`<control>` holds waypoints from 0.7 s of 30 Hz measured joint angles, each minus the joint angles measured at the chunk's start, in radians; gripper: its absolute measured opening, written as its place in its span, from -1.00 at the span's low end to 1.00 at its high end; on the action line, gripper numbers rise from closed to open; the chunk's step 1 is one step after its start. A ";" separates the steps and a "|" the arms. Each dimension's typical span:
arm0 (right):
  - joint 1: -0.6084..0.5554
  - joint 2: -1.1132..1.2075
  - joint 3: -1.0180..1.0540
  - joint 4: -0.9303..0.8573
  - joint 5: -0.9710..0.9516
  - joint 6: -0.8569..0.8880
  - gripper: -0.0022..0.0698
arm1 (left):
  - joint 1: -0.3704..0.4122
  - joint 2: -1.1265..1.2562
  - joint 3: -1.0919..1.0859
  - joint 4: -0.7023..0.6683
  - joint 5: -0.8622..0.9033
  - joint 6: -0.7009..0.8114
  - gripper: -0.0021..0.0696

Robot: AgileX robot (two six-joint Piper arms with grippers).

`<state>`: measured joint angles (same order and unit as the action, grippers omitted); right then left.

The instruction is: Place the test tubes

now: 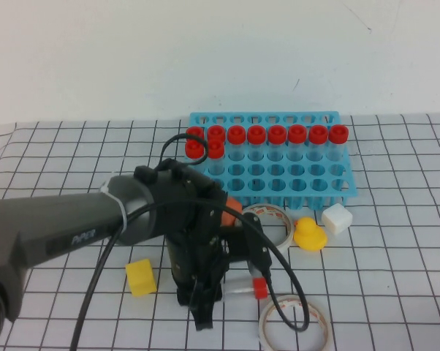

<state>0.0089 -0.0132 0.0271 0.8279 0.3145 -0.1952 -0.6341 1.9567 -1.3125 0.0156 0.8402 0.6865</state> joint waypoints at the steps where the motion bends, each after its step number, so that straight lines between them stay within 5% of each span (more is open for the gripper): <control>1: 0.000 0.000 0.000 0.000 0.000 0.000 -0.94 | 0.000 0.000 -0.011 0.007 0.002 -0.009 -0.35; 6: 0.000 0.000 0.000 0.000 -0.006 0.000 -0.94 | 0.006 -0.104 -0.018 0.008 0.002 -0.089 -0.35; 13: 0.000 0.000 0.000 0.023 0.007 -0.026 -0.94 | 0.071 -0.428 0.269 -0.212 -0.174 -0.081 -0.35; 21: 0.000 0.000 -0.002 0.311 0.070 -0.436 -0.94 | 0.073 -0.734 0.587 -0.468 -0.477 -0.075 -0.35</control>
<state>0.0089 -0.0132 0.0247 1.1393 0.3848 -0.6316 -0.5614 1.2232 -0.7259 -0.4522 0.3637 0.6116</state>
